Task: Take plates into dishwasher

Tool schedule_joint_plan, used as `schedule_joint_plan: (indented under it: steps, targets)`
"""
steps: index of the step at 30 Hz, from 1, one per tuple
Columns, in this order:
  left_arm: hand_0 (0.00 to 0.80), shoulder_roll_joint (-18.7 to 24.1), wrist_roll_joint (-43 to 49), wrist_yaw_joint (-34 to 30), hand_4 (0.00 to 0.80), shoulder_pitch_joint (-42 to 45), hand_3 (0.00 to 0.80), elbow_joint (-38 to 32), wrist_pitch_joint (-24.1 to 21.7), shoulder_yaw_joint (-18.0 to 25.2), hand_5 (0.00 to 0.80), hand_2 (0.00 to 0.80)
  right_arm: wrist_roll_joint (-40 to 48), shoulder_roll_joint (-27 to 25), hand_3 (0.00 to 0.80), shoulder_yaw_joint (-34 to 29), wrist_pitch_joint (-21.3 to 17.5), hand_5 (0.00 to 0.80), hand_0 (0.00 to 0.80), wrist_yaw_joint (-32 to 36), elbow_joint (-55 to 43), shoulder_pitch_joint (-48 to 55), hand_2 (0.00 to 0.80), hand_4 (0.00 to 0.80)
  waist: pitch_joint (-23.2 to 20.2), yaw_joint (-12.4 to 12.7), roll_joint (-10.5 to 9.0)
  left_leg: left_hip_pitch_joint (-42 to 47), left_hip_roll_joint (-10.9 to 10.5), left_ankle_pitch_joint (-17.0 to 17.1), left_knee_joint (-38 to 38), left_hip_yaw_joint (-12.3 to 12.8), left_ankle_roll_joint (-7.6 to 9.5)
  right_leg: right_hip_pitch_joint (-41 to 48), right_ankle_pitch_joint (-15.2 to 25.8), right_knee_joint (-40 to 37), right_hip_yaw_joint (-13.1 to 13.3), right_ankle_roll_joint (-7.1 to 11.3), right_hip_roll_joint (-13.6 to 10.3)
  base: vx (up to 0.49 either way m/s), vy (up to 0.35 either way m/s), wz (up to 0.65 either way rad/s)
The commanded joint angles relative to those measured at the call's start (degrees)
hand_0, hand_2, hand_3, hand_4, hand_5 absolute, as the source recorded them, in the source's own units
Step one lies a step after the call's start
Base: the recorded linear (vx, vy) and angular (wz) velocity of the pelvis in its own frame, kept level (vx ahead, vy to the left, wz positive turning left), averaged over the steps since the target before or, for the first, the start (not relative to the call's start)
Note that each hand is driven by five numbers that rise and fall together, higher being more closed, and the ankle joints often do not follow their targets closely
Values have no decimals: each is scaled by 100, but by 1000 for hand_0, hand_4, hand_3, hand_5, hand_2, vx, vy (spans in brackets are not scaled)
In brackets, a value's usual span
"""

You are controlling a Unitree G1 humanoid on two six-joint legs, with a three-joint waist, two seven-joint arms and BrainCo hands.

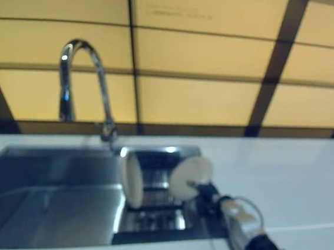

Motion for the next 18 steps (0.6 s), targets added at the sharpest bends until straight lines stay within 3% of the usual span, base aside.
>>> schedule_joint_plan:
  steps: [1,8,13,18]
  targets:
    - [0,-245,69,43,0,-384,0,17,-44,-215,0,0,-182,103,800,269,-168,800,800,-335,457,664,800,800,415,202,212,280,-433,-801,339,-13,498,-476,365,477,-25,466,-150,0,0,0]
    - [0,-147,213,-18,0,-366,0,-93,1,-169,0,0,-779,-357,800,54,-449,800,800,-730,-450,189,800,800,417,223,174,301,-422,-842,374,-57,498,-480,393,519,-57,503,-189,1,-17,6]
    - [0,-100,387,-115,0,-355,0,-37,-57,-127,0,0,-663,-675,800,-193,98,800,800,-1283,-1364,-643,800,800,375,269,164,338,-427,-893,383,-93,507,-458,389,523,-55,502,-216,13,-6,7]
    - [0,-82,504,-140,0,-275,0,152,-245,-144,0,0,-966,-1116,800,-325,325,800,800,-1636,-2026,-1457,800,800,274,304,162,375,-440,-917,365,-105,506,-423,355,510,-17,476,-221,35,22,3]
